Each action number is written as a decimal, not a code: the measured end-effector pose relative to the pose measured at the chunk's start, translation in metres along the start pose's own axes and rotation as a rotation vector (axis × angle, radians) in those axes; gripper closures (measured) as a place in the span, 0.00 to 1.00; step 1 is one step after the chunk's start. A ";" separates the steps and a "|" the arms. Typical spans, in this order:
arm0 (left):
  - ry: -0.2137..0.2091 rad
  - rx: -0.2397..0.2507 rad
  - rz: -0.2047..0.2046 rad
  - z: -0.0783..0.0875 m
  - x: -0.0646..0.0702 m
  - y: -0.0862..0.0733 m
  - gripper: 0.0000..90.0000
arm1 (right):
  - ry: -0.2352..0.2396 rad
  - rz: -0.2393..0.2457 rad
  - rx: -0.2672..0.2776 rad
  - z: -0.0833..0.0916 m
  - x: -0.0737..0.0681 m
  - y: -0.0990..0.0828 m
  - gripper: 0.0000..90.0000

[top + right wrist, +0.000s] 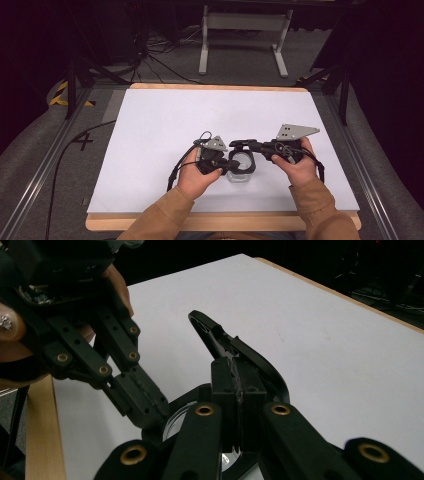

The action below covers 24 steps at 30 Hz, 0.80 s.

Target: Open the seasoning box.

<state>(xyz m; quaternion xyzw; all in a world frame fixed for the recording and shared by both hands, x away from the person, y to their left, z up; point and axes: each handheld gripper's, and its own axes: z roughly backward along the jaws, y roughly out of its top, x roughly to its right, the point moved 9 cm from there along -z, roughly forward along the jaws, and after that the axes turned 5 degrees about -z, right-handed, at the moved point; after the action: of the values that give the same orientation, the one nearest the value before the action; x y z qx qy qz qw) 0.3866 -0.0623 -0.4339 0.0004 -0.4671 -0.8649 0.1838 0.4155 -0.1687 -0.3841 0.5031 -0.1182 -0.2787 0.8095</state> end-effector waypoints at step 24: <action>-0.018 0.004 0.024 -0.001 0.000 0.000 1.00 | -0.106 -0.030 0.087 -0.017 0.028 0.008 1.00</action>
<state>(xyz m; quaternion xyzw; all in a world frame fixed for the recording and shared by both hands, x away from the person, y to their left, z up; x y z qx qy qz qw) 0.3869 -0.0636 -0.4344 -0.0126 -0.4702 -0.8618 0.1900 0.4493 -0.1697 -0.3873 0.5239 -0.1653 -0.3119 0.7752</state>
